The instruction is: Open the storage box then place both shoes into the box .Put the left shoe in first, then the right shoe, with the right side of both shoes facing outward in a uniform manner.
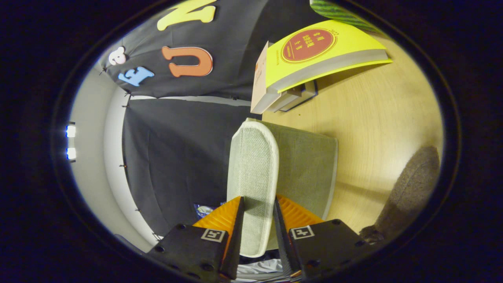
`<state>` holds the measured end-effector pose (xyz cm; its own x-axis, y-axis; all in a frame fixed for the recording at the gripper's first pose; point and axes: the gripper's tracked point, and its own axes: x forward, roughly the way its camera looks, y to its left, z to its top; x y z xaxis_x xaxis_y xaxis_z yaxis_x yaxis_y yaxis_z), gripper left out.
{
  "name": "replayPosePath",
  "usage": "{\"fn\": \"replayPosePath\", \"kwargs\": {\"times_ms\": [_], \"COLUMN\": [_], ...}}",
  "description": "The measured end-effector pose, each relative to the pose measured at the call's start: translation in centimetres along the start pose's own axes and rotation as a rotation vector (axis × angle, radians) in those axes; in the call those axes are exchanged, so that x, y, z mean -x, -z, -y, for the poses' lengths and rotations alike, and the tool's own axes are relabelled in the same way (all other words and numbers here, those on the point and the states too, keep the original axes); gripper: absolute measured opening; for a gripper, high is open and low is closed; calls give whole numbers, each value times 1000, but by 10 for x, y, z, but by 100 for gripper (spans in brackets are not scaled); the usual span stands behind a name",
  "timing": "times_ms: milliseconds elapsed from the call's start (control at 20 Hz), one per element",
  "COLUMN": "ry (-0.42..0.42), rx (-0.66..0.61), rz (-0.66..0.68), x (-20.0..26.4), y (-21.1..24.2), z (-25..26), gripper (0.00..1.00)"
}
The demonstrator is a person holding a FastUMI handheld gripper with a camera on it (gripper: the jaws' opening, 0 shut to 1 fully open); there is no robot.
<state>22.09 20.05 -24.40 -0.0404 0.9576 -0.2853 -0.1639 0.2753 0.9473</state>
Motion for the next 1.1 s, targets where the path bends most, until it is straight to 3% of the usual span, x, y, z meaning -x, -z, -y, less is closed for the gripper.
{"fn": "replayPosePath", "kwargs": {"times_ms": [150,450,1100], "ry": [15,55,54], "rx": [35,87,242], "rz": [35,117,133], "x": [8,21,-12], "y": [-2,-1,20], "z": [-9,-37,-161], "gripper": [30,9,6]}}
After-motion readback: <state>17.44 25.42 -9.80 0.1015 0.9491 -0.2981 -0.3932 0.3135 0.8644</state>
